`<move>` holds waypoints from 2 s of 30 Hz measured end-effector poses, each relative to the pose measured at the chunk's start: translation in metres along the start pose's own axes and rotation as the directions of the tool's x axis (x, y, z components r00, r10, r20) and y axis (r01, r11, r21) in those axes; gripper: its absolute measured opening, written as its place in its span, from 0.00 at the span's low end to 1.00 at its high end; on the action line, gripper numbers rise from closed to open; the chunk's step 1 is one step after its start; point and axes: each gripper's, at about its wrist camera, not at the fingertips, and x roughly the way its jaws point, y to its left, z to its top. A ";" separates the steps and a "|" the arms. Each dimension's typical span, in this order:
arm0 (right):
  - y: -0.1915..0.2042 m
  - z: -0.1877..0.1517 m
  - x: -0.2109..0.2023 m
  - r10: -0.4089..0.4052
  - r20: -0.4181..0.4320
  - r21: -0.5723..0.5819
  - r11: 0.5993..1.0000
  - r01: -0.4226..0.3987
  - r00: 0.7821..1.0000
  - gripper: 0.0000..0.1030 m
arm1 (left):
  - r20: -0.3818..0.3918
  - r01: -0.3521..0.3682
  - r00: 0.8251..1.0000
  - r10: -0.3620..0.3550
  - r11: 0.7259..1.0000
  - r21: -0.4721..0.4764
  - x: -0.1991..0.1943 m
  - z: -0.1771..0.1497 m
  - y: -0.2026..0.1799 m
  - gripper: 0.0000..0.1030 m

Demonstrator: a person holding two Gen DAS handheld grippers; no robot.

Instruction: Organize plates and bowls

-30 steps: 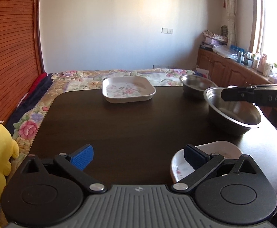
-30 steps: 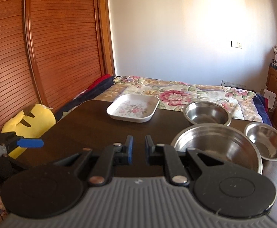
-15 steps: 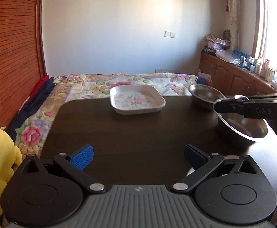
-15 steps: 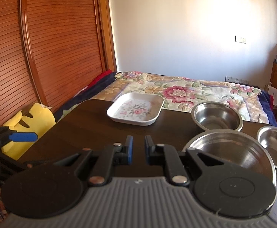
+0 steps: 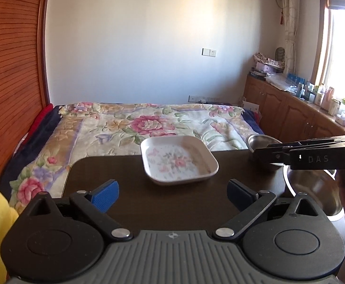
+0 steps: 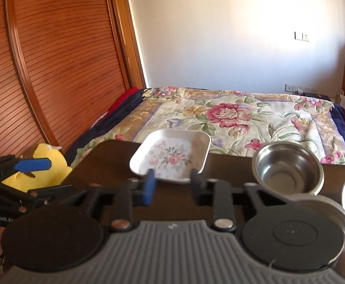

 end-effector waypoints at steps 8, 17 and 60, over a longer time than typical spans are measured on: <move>-0.006 0.019 0.042 -0.025 -0.059 0.022 0.999 0.026 0.998 0.37 | -0.030 -0.003 1.000 0.003 1.000 0.008 0.042 0.024 0.010 0.77; -0.018 0.022 0.086 -0.065 -0.149 0.051 0.996 0.073 0.987 0.36 | -0.076 -0.023 0.997 0.023 1.000 0.002 0.089 0.031 0.022 0.62; -0.041 0.014 0.139 -0.108 -0.271 0.110 0.984 0.142 0.957 0.20 | -0.174 -0.064 0.984 0.049 0.994 -0.083 0.166 0.017 0.049 0.19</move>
